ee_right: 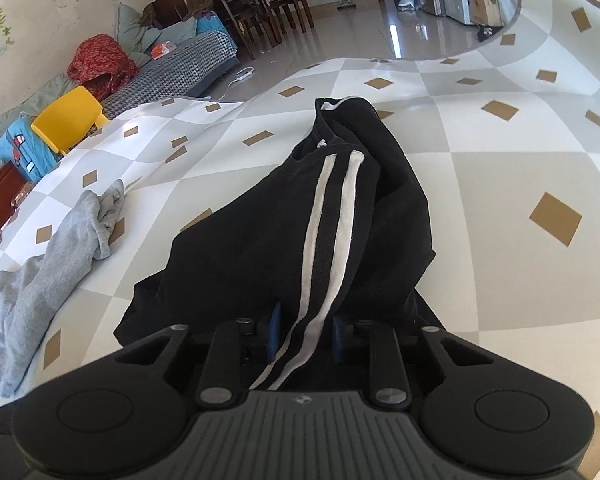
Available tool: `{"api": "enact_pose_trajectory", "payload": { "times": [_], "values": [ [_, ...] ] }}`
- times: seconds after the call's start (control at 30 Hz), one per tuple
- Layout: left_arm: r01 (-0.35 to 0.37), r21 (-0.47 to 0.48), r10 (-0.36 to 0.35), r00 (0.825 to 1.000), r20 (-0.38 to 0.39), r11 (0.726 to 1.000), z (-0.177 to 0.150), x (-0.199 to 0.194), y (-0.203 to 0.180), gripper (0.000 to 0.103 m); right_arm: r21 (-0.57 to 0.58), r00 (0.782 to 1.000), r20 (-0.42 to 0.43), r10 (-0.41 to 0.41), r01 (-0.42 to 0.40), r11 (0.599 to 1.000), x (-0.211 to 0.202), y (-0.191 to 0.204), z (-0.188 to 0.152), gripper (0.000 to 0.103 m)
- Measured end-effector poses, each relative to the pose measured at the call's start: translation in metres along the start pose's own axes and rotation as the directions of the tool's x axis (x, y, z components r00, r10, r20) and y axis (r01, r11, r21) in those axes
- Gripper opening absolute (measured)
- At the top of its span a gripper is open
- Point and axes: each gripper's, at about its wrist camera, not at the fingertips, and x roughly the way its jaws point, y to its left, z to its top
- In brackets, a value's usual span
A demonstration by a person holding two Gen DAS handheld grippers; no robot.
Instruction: Fold clothes
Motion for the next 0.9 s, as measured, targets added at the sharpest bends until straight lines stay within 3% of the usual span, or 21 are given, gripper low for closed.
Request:
{"api": "enact_pose_trajectory", "payload": {
  "times": [0.1, 0.4, 0.6, 0.73, 0.8, 0.9],
  "values": [
    [0.007, -0.016, -0.007, 1.0, 0.008, 1.0, 0.001, -0.003, 0.003, 0.103, -0.017, 0.999, 0.031, 0.015, -0.014, 1.0, -0.01, 0.005, 0.001, 0.011],
    [0.036, -0.074, -0.031, 0.996, 0.078, 0.997, 0.004, -0.019, 0.02, 0.103, 0.039, 0.995, 0.097, 0.035, -0.039, 0.998, -0.042, -0.006, 0.011, 0.01],
    [0.03, -0.115, -0.022, 0.997, 0.072, 0.993, 0.0, -0.021, 0.029, 0.103, 0.088, 0.996, 0.083, -0.031, 0.023, 0.996, -0.055, -0.023, 0.015, 0.011],
    [0.025, -0.119, -0.017, 0.997, 0.071, 0.993, -0.002, -0.022, 0.031, 0.103, 0.161, 0.996, 0.076, -0.043, 0.03, 0.987, -0.06, -0.041, 0.013, 0.018],
    [0.024, -0.113, -0.016, 0.997, 0.07, 0.993, -0.003, -0.02, 0.028, 0.103, 0.174, 0.994, 0.097, -0.052, 0.034, 0.984, -0.064, -0.044, 0.013, 0.031],
    [0.022, -0.106, -0.015, 0.997, 0.07, 0.994, -0.004, -0.02, 0.025, 0.103, 0.18, 0.99, 0.133, -0.055, 0.03, 0.983, -0.07, -0.048, 0.014, 0.039]
  ]
}}
